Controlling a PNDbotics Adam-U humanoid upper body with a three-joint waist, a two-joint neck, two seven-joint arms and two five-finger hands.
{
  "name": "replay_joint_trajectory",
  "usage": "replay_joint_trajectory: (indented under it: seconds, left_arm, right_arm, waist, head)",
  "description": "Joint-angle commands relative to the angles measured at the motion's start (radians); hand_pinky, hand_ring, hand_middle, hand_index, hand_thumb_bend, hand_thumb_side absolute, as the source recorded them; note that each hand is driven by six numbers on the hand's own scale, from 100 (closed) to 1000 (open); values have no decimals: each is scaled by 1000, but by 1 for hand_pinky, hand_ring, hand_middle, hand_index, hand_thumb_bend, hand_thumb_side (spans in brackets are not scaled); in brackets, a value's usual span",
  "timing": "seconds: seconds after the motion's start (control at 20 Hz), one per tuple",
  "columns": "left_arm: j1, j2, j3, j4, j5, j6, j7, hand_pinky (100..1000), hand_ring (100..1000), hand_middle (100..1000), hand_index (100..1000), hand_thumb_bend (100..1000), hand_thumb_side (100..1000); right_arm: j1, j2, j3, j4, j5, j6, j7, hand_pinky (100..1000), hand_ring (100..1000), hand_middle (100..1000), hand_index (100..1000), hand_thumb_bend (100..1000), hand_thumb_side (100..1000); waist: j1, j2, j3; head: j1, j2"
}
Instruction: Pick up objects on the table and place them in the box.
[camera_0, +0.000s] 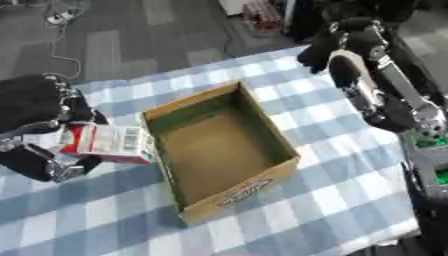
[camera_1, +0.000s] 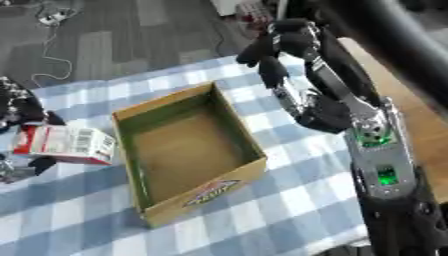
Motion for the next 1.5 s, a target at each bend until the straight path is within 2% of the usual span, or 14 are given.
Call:
replay_joint_trajectory:
  seconds: [0.05,0.4,0.7,1.0,1.1,1.15,1.2,1.25,1.3,1.35,1.45,1.5]
  left_arm:
    - [-53,-1,-13,39,-43,-3,37,100,100,100,369,100,621]
    - [-153,-55,-56,147,-104,-68,63,100,100,100,370,100,621]
    - [-232,-119,-97,227,-132,-147,84,100,100,100,372,100,625]
    - [-284,-169,-122,252,-140,-238,175,100,100,100,378,100,632]
    - [-294,-182,-124,260,-150,-253,208,100,100,100,383,100,639]
    - [-296,-186,-125,265,-159,-257,222,100,100,151,425,100,695]
    - [-298,-191,-127,273,-169,-257,232,100,100,117,410,100,677]
    - [-299,-194,-132,282,-184,-258,234,250,252,452,656,100,862]
    - [-299,-197,-138,295,-207,-258,218,429,467,638,803,127,1000]
    - [-300,-202,-140,308,-228,-256,202,621,664,810,917,168,1000]
    - [-298,-211,-144,332,-268,-244,156,731,759,862,941,194,1000]
    - [-297,-215,-145,337,-280,-242,141,731,759,862,941,194,1000]
  right_arm:
    - [-8,-9,4,-13,-11,-2,10,395,442,513,682,100,1000]
    - [-15,-6,29,-13,-34,-14,46,394,442,514,682,100,1000]
    - [-26,-1,49,-13,-56,-29,82,395,442,513,680,100,1000]
    - [-39,13,53,-13,-72,-37,95,395,442,512,679,100,1000]
    - [-43,18,53,-13,-76,-38,98,395,443,512,679,100,1000]
    - [-44,19,53,-13,-77,-39,98,395,443,511,678,100,1000]
    - [-46,20,53,-13,-78,-40,99,395,443,511,678,100,1000]
    - [-46,21,53,-13,-80,-40,100,395,443,511,678,100,1000]
    - [-47,21,54,-13,-81,-41,101,394,443,511,678,100,1000]
    - [-48,22,54,-13,-82,-41,103,395,443,511,677,100,1000]
    - [-51,24,54,-13,-85,-43,105,395,443,511,676,100,1000]
    - [-52,24,54,-13,-85,-44,105,395,443,511,676,100,1000]
  waist:
    - [2,-11,-3]
    - [4,-13,-11]
    - [6,-14,-23]
    - [8,-11,-37]
    - [8,-10,-40]
    - [8,-9,-41]
    - [9,-9,-42]
    - [9,-9,-43]
    - [10,-10,-44]
    - [10,-10,-44]
    - [10,-10,-46]
    - [10,-10,-47]
  head:
    - [19,-5]
    - [29,-8]
    - [33,-6]
    - [32,-5]
    - [30,-5]
    - [29,-6]
    - [29,-6]
    - [28,-8]
    - [27,-9]
    - [26,-10]
    - [23,-12]
    - [20,-13]
